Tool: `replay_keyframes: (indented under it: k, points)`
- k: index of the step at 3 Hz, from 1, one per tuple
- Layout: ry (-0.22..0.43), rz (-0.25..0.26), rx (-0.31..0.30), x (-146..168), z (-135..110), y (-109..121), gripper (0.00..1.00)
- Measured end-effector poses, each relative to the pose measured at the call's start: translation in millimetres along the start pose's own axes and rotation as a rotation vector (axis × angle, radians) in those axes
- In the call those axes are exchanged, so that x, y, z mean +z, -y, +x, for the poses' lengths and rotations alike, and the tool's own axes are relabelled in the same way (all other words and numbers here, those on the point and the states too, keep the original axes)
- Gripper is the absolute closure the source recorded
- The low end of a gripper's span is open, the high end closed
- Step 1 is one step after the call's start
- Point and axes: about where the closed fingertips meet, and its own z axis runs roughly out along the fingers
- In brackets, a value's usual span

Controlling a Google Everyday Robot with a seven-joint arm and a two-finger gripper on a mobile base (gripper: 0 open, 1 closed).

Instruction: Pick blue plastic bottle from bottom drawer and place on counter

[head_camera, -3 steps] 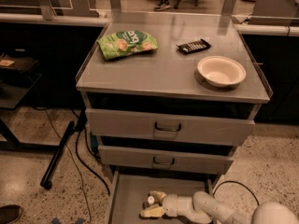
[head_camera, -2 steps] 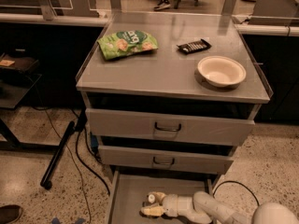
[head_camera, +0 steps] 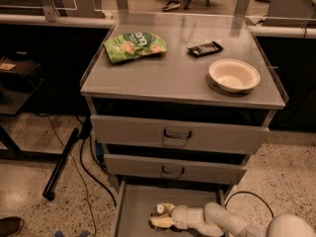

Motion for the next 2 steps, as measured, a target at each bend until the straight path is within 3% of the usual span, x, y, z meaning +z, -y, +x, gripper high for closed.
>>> replay_keyframes:
  k: [1, 2]
  points:
    - [0.034, -0.013, 0.018, -1.3, -10.3, -9.6, 1.00]
    - [0.076, 0.010, 0.035, -10.6, -33.2, -20.2, 1.00]
